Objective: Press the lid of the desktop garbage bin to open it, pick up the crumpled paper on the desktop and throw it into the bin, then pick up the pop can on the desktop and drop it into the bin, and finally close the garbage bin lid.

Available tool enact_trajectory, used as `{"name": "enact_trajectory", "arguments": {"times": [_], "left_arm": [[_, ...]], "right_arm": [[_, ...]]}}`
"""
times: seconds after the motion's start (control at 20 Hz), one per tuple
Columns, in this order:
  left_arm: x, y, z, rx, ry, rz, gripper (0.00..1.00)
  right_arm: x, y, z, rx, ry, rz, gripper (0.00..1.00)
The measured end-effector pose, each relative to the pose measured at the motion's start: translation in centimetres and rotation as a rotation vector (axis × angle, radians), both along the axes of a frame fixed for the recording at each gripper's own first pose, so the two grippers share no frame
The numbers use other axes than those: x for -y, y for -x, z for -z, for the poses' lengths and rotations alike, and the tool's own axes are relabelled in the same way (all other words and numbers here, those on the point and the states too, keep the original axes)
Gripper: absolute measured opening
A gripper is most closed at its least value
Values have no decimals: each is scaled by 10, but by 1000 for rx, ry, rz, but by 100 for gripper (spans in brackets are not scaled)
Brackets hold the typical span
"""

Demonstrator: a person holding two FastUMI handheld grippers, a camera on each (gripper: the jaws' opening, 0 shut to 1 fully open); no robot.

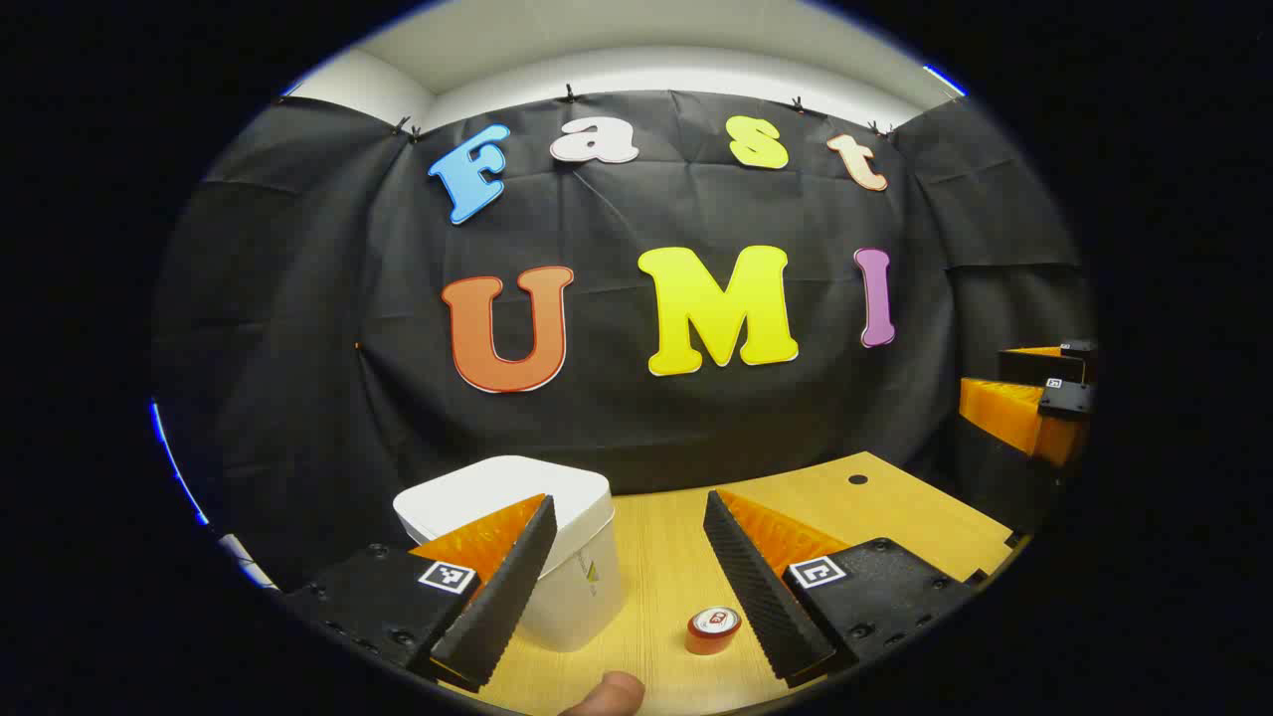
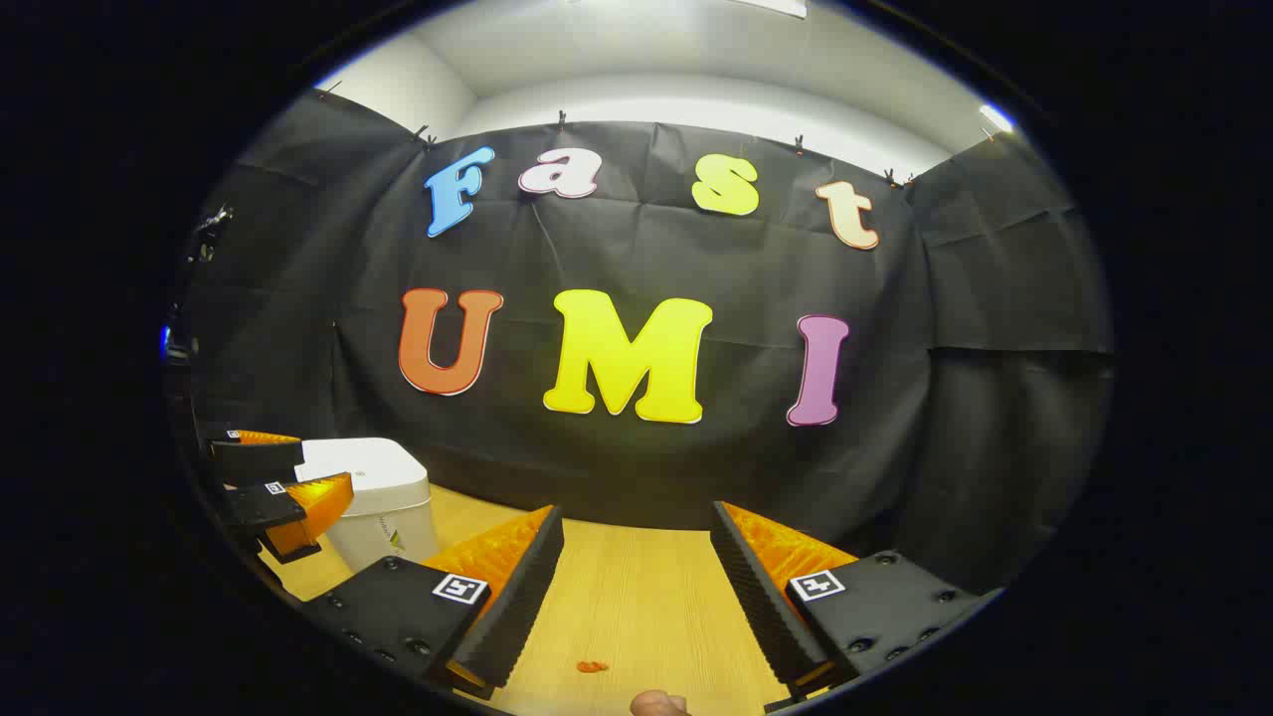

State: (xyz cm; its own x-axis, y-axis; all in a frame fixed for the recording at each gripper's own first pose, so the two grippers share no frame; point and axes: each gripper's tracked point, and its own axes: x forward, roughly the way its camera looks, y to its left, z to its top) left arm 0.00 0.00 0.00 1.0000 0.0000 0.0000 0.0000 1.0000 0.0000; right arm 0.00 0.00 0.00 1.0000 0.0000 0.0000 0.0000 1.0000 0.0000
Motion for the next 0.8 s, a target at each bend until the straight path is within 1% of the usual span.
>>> {"name": "enact_trajectory", "arguments": {"times": [0.15, 0.45, 0.8], "left_arm": [[1, -5, 1, -4, 2, -6, 98], [8, -12, -3, 6, -11, 18, 98], [11, -17, 0, -2, -13, 7, 98]], "right_arm": [[0, -3, 3, -5, -11, 2, 94], [5, -8, 4, -8, -28, 18, 94], [14, -14, 7, -22, -33, 23, 94]]}}
